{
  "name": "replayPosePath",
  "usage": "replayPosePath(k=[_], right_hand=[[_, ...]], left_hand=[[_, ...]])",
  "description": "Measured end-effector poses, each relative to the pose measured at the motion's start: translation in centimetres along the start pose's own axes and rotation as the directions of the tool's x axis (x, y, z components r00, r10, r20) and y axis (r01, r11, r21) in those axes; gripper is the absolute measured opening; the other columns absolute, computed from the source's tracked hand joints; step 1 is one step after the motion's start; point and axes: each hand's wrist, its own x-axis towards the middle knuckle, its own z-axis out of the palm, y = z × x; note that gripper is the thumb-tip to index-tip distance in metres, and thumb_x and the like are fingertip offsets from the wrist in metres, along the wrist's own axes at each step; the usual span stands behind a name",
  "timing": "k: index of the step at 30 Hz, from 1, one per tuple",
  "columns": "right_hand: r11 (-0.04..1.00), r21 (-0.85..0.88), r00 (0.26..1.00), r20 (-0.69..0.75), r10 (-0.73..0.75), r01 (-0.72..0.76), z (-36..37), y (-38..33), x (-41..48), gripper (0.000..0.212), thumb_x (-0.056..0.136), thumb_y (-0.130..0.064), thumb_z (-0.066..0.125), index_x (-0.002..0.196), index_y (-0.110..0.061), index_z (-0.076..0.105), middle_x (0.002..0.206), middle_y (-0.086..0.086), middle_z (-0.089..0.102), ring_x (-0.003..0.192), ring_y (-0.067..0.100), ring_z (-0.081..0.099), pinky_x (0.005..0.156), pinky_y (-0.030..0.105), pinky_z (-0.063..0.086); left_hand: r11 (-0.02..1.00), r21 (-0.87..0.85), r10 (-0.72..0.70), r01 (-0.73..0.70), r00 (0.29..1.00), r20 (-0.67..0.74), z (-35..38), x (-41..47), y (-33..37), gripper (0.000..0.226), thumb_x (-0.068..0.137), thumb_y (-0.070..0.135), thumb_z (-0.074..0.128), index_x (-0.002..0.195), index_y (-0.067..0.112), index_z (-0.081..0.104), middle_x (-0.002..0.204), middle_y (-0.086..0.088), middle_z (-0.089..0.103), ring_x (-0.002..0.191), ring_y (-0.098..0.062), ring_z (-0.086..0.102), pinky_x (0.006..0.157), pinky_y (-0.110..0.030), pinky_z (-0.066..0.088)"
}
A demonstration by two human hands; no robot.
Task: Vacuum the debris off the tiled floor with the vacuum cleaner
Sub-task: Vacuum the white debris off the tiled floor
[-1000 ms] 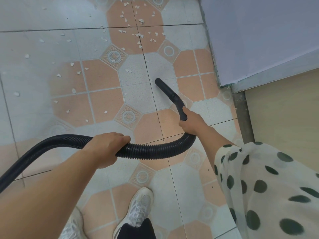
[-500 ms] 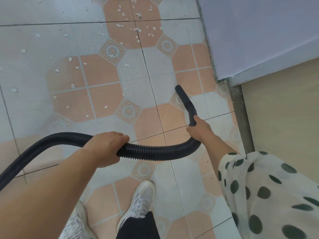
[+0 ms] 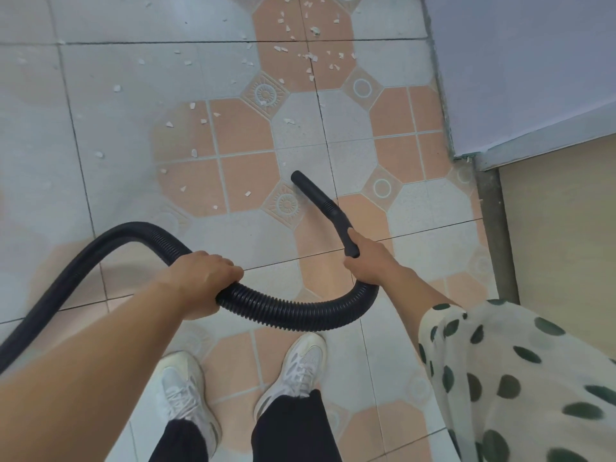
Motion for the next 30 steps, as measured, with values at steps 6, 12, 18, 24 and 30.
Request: replayPosePath(k=[6, 12, 18, 24, 30], right_hand=[[0.999, -0.039, 1.0, 0.004, -0.024, 0.024, 2.4, -2.8, -0.9, 0.074, 0.094, -0.02, 0.051, 0.157, -0.031, 0.012, 0.139, 0.011, 0.05, 0.117, 0.033, 0.053, 0.097, 0.042, 0.048], [0.995, -0.098, 0.997, 0.067, -0.025, 0.031, 5.7, -4.1, -3.2, 0.074, 0.096, -0.021, 0.048, 0.157, -0.031, 0.007, 0.141, 0.012, 0.05, 0.117, 0.033, 0.054, 0.093, 0.037, 0.047], [0.973, -0.197, 0.987, 0.133, -0.094, 0.12, 8.5, -7.4, -4.4, 0.074, 0.096, -0.023, 0.048, 0.157, -0.031, 0.007, 0.139, 0.011, 0.05, 0.114, 0.031, 0.055, 0.094, 0.038, 0.049], [0.95, -0.256, 0.98, 0.132, -0.147, 0.177, 9.6, -12.2, -3.7, 0.075, 0.096, -0.021, 0.048, 0.158, -0.029, 0.007, 0.138, 0.011, 0.052, 0.114, 0.03, 0.055, 0.093, 0.036, 0.048], [0.931, -0.307, 0.978, 0.12, -0.169, 0.199, 10.4, -16.5, -2.6, 0.075, 0.095, -0.02, 0.046, 0.158, -0.03, 0.006, 0.137, 0.013, 0.052, 0.111, 0.03, 0.056, 0.091, 0.038, 0.05]], left_hand=[[0.999, 0.043, 0.013, -0.011, 0.999, -0.045, 1.5, -3.7, -1.3, 0.013, 0.085, 0.022, 0.052, 0.096, 0.028, 0.051, 0.089, 0.013, 0.053, 0.09, -0.012, 0.054, 0.08, -0.021, 0.036], [0.998, 0.058, 0.029, -0.027, 0.999, -0.038, 3.0, -6.7, -2.6, 0.009, 0.085, 0.025, 0.054, 0.092, 0.029, 0.05, 0.089, 0.013, 0.053, 0.091, -0.011, 0.054, 0.09, -0.023, 0.038], [0.998, 0.058, 0.035, -0.034, 0.999, -0.01, 4.7, -10.0, -4.2, 0.011, 0.086, 0.027, 0.058, 0.096, 0.029, 0.053, 0.096, 0.012, 0.058, 0.096, -0.012, 0.055, 0.095, -0.025, 0.038], [0.998, 0.067, -0.013, 0.014, 1.0, -0.027, 4.8, -12.1, -7.6, 0.012, 0.086, 0.025, 0.058, 0.096, 0.029, 0.052, 0.096, 0.013, 0.057, 0.096, -0.012, 0.055, 0.096, -0.026, 0.038], [0.996, 0.077, -0.042, 0.044, 0.999, -0.034, 4.9, -13.5, -10.9, 0.014, 0.086, 0.022, 0.057, 0.097, 0.03, 0.052, 0.096, 0.013, 0.057, 0.098, -0.011, 0.055, 0.097, -0.027, 0.038]])
